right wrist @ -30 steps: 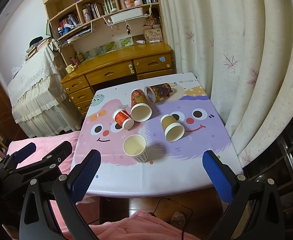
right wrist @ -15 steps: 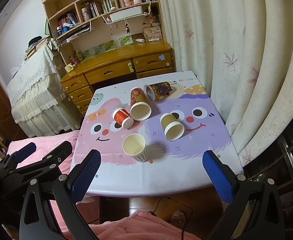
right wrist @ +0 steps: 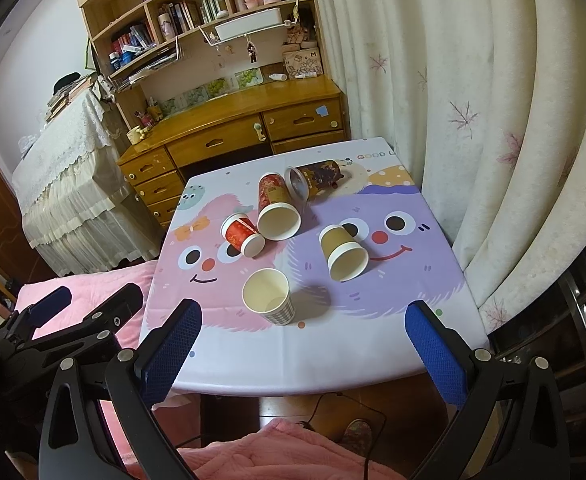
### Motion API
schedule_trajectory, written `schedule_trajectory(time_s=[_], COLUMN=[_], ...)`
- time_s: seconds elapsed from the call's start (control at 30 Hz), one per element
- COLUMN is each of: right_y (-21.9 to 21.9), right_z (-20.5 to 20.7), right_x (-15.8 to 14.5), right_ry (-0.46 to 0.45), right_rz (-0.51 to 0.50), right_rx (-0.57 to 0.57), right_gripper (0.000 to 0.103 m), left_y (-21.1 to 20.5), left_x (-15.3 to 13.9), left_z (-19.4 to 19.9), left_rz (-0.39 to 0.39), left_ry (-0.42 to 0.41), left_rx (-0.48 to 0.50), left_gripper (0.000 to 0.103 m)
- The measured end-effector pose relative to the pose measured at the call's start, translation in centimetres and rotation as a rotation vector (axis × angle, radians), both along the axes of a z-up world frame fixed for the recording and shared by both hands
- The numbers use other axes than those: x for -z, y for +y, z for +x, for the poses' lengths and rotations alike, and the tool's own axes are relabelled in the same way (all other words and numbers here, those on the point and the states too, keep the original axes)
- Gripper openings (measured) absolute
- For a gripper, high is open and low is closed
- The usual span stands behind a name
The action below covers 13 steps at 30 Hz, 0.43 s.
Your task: Flip cup upright
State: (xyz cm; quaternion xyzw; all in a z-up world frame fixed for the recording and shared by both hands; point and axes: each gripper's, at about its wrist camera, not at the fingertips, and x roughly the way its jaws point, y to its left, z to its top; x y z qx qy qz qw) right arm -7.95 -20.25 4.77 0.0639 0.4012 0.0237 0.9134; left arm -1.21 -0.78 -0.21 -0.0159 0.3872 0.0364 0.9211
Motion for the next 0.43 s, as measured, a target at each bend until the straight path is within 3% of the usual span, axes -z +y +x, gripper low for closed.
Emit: schedule_trajectory(time_s=[0.43], right_y=[0.04], right_z=[0.16], right_x=[-0.3], right_ry=[0.008], right_rz=[0.004], right_rx=[0.002], right_gripper=[0.103], left_y=[-0.28], left_x=[0.23], left_z=[0.11], left_rz=[0.003], left_ry=[0.002], left_rx=[0.004], left_gripper=[0.102])
